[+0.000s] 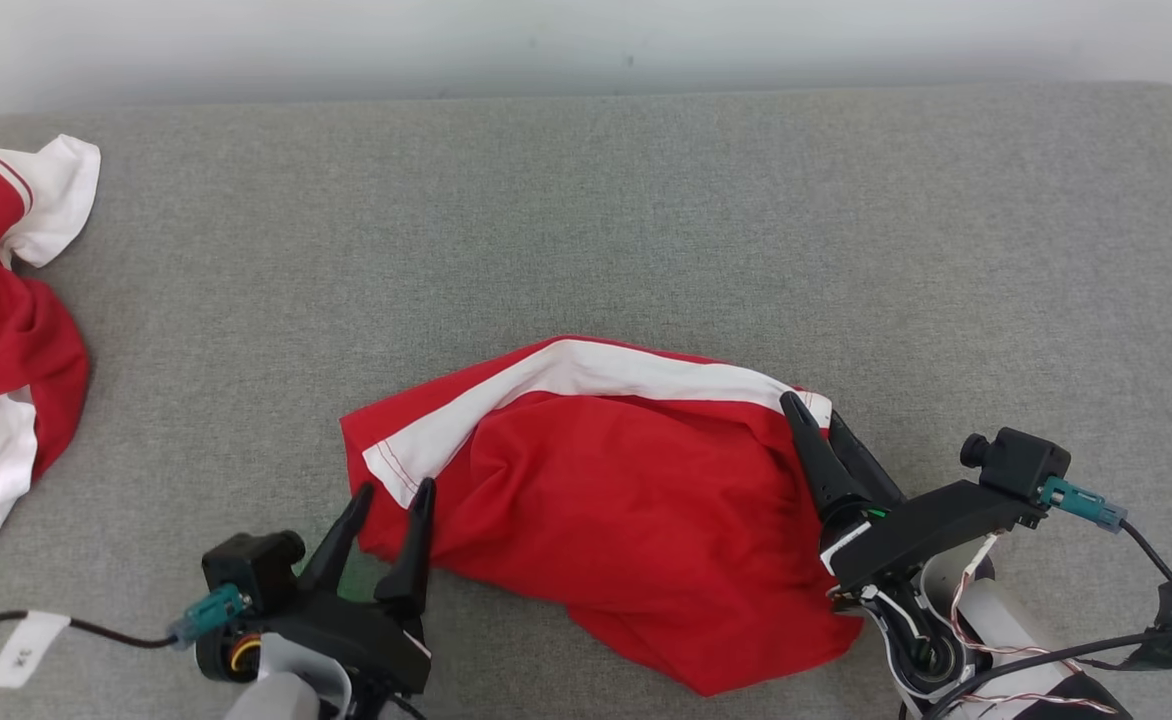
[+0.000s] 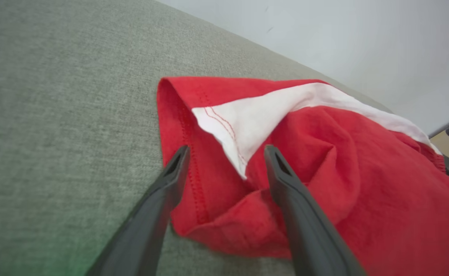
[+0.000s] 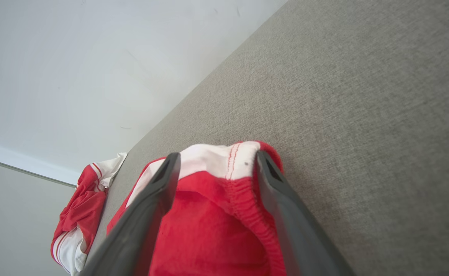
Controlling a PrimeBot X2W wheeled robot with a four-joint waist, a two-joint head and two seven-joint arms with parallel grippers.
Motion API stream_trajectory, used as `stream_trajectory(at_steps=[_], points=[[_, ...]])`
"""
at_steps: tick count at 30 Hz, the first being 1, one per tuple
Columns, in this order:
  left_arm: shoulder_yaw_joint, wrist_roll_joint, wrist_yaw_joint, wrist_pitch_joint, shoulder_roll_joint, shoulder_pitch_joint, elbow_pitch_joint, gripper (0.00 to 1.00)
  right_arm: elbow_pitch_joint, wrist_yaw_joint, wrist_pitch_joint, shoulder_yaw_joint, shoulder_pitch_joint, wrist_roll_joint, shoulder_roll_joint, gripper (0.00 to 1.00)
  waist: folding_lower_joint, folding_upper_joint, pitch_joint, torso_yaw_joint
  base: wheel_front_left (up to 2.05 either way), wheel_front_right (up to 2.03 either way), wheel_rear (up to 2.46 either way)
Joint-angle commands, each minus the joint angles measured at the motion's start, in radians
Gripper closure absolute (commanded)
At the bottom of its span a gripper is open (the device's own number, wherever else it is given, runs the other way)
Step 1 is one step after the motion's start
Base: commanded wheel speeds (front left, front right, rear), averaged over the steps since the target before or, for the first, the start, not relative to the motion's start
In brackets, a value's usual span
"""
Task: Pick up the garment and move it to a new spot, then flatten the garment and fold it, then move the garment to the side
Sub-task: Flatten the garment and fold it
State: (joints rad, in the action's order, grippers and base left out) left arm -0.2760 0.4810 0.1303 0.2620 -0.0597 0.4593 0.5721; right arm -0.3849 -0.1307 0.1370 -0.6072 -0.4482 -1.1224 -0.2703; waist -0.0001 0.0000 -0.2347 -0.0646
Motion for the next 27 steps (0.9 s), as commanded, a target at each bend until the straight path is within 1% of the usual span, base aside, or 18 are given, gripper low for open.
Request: stream_trajectory(at_steps=[1,5,10,14,15,18,19,20,21,22,27], points=[[-0.015,0.029,0.0,0.003,-0.015,0.017,0.02,0.0,0.0,0.0,0.008,-0.007,-0.014,-0.006,-0.006,0.0,0.0001,0.0,-0.002,-0.002,0.0,0.0,0.0],[-0.025,0.058,0.0,0.003,-0.035,0.044,0.036,0.0,-0.001,0.0,0.013,-0.018,-0.015,-0.012,-0.008,0.0,0.0001,0.0,-0.005,-0.006,0.0,0.0,0.0],[-0.058,0.089,0.001,0.003,-0.044,0.059,0.044,0.0,-0.004,0.0,0.025,-0.031,-0.025,-0.024,-0.011,0.0,0.0001,0.0,-0.008,-0.009,0.0,0.0,0.0],[-0.098,0.149,0.001,0.002,-0.048,0.068,0.042,0.0,-0.004,0.0,0.033,-0.042,-0.033,-0.03,-0.014,0.0,0.0001,0.0,-0.01,-0.011,0.0,0.0,0.0],[-0.114,0.186,0.001,0.002,-0.052,0.07,0.036,0.0,-0.004,0.0,0.04,-0.047,-0.036,-0.032,-0.015,0.0,0.0001,0.0,-0.012,-0.012,0.0,0.0,0.0],[-0.135,0.213,0.001,0.002,-0.065,0.072,0.029,0.0,-0.003,0.0,0.043,-0.053,-0.037,-0.039,-0.017,0.0,0.0001,0.0,-0.014,-0.015,0.0,0.0,0.0],[-0.147,0.218,0.001,0.002,-0.069,0.074,0.028,0.13,-0.003,0.0,0.045,-0.055,-0.039,-0.04,-0.018,0.0,0.0001,0.0,-0.015,-0.016,0.0,0.0,0.0],[-0.153,0.228,0.001,0.002,-0.073,0.075,0.026,0.53,-0.003,0.0,0.048,-0.057,-0.042,-0.041,-0.02,0.0,0.0001,0.0,-0.016,-0.016,0.0,0.0,0.0],[-0.155,0.238,0.001,0.002,-0.075,0.076,0.024,0.7,-0.003,0.0,0.049,-0.059,-0.045,-0.044,-0.02,0.0,0.0001,0.0,-0.016,-0.017,0.0,0.0,0.0],[-0.156,0.243,0.001,0.002,-0.079,0.077,0.021,1.0,-0.004,0.0,0.05,-0.061,-0.047,-0.046,-0.021,0.0,0.0001,0.0,-0.016,-0.018,0.0,0.0,0.0],[-0.169,0.263,0.001,0.002,-0.089,0.077,0.004,1.0,-0.006,0.0,0.058,-0.071,-0.052,-0.057,-0.025,0.0,0.0001,0.0,-0.016,-0.019,0.0,0.0,0.0]])
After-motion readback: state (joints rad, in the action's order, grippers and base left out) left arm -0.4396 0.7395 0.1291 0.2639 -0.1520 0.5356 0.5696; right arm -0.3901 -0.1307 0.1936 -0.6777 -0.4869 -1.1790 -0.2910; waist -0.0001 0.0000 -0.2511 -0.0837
